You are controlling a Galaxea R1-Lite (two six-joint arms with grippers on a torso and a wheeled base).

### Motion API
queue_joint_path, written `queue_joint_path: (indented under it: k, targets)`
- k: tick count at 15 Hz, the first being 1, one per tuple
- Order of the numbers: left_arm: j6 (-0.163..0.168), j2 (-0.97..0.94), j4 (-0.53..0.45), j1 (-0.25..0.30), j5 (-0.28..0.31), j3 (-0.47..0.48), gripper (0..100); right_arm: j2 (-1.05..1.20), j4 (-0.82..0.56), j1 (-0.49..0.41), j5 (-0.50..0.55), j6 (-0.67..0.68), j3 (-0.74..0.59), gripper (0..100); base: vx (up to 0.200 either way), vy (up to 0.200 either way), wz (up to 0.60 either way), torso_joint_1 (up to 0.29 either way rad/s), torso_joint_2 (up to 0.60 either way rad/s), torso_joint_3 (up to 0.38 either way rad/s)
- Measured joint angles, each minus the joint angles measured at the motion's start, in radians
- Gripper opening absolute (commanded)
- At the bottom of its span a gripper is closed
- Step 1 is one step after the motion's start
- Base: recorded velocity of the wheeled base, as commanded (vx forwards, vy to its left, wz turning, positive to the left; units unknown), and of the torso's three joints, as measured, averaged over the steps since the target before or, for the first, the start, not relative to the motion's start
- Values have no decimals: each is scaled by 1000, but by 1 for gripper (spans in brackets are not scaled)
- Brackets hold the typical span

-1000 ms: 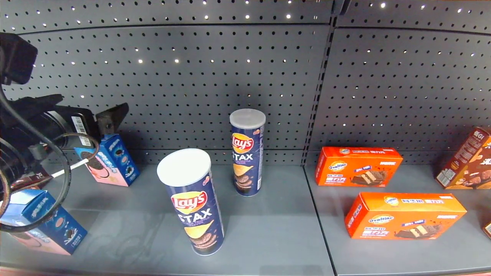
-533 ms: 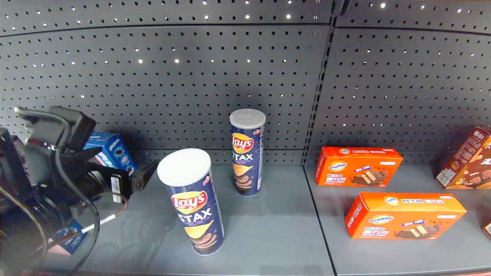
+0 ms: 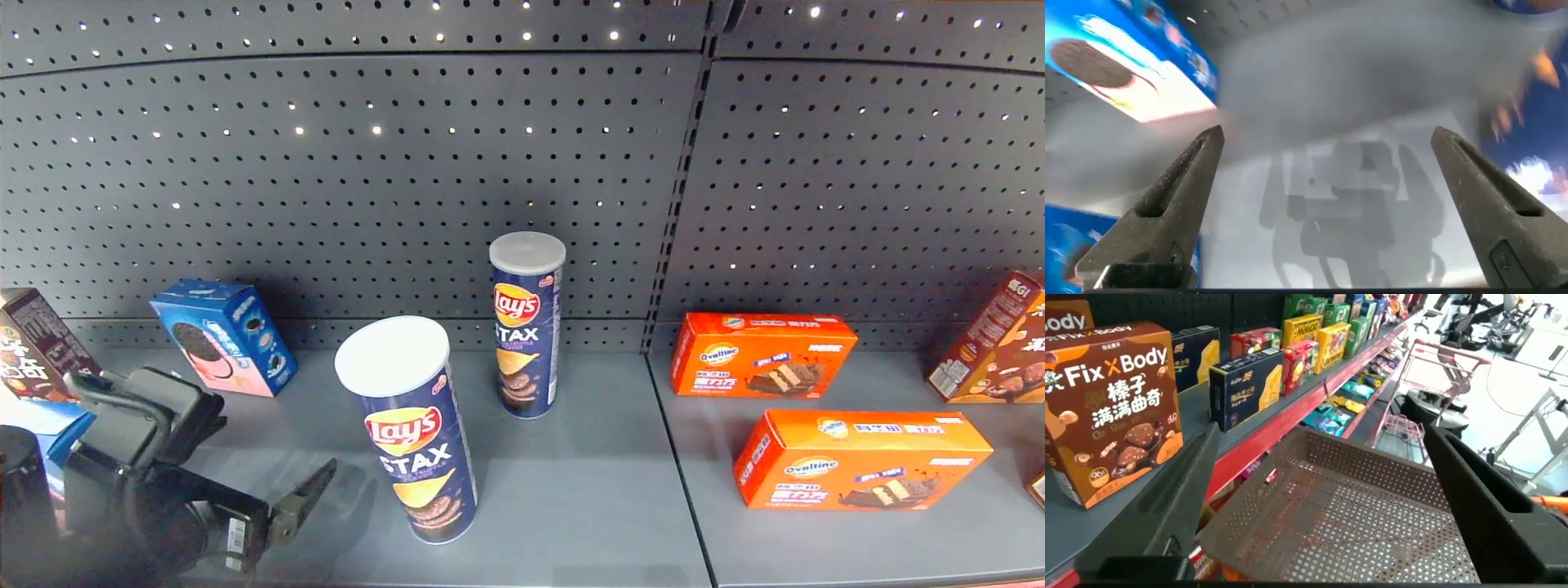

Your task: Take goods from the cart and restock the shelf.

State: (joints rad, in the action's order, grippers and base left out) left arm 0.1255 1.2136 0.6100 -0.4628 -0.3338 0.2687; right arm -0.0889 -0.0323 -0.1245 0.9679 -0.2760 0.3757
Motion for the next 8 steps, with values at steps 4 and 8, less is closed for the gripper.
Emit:
queue_joint_path:
  k: [4, 8]
  targets:
    - [3, 8, 5, -22, 2, -11, 100, 0, 0, 0, -3, 1, -1, 100, 0, 0, 0, 0, 0, 0]
    - [5, 35, 7, -31, 3, -7, 100, -1, 0, 1, -4, 1, -1, 100, 0, 0, 0, 0, 0, 0]
